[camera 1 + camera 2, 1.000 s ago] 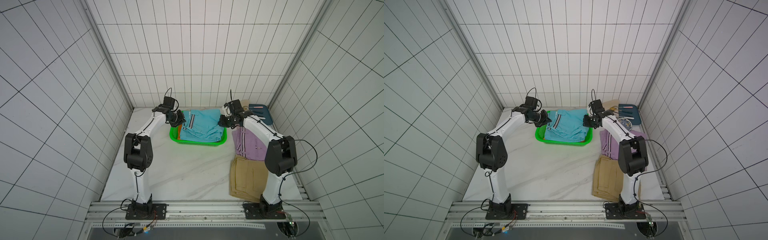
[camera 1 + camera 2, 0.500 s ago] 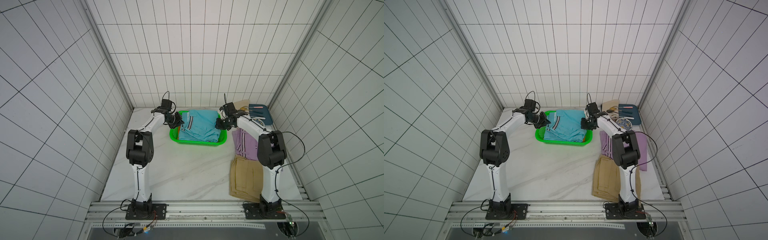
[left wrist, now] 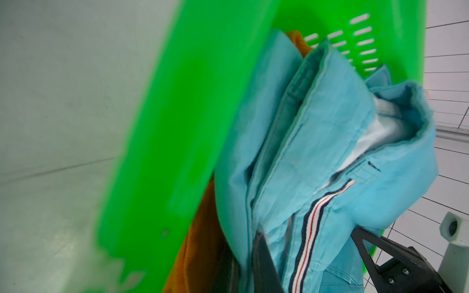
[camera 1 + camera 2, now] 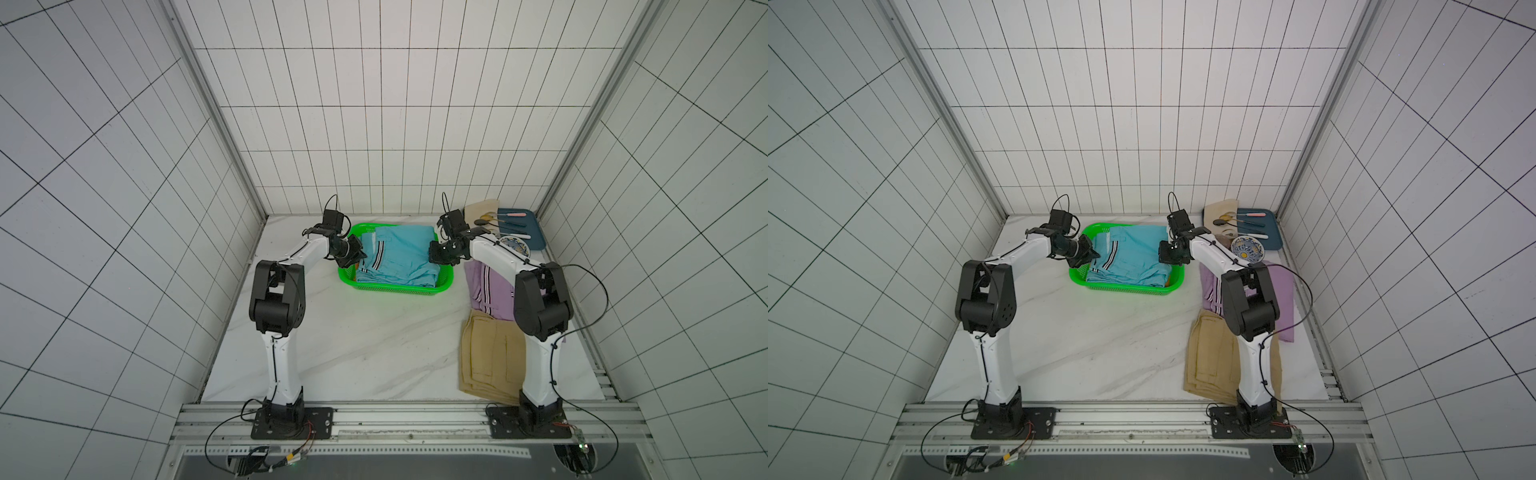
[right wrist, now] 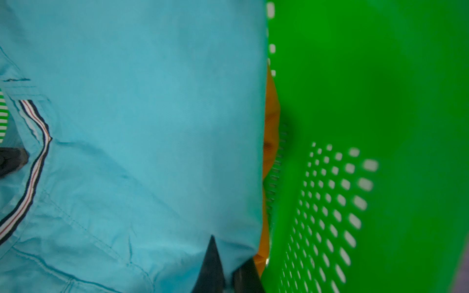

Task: Put the folded long pants in the basket
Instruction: Place the long pant in the basket.

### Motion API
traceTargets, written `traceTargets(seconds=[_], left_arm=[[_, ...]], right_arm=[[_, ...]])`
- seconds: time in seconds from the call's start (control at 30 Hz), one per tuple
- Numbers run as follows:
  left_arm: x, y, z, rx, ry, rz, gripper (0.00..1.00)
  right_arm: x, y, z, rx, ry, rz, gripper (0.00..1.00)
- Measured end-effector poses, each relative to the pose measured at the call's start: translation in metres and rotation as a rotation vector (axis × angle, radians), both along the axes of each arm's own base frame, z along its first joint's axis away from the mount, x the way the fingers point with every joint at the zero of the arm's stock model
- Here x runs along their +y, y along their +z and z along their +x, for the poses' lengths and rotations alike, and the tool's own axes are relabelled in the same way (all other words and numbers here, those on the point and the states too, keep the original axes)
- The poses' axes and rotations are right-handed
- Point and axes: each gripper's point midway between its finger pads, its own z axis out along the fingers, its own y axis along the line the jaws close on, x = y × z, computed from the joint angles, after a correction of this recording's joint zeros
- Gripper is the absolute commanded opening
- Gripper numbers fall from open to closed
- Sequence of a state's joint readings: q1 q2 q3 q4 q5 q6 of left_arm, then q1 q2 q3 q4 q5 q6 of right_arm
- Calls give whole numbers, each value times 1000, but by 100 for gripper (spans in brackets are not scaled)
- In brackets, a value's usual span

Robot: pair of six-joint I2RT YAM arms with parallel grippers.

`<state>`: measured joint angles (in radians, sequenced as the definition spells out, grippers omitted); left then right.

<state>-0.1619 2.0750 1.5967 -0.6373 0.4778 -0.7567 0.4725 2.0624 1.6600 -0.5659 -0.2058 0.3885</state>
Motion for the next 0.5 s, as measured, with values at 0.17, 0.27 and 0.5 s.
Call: traceTargets(seconds=[0.17, 0.27, 0.5], left_arm=[[-1, 0, -3, 8, 1, 6, 3], [-1, -1, -4, 10, -2, 13, 55], [7, 31, -3, -62, 31, 93, 61]], right_arm=[[-1, -11, -7, 59, -15, -7, 0], [-2, -26, -11, 106, -19, -23, 6], [-11, -6, -17, 68, -43, -85, 42]])
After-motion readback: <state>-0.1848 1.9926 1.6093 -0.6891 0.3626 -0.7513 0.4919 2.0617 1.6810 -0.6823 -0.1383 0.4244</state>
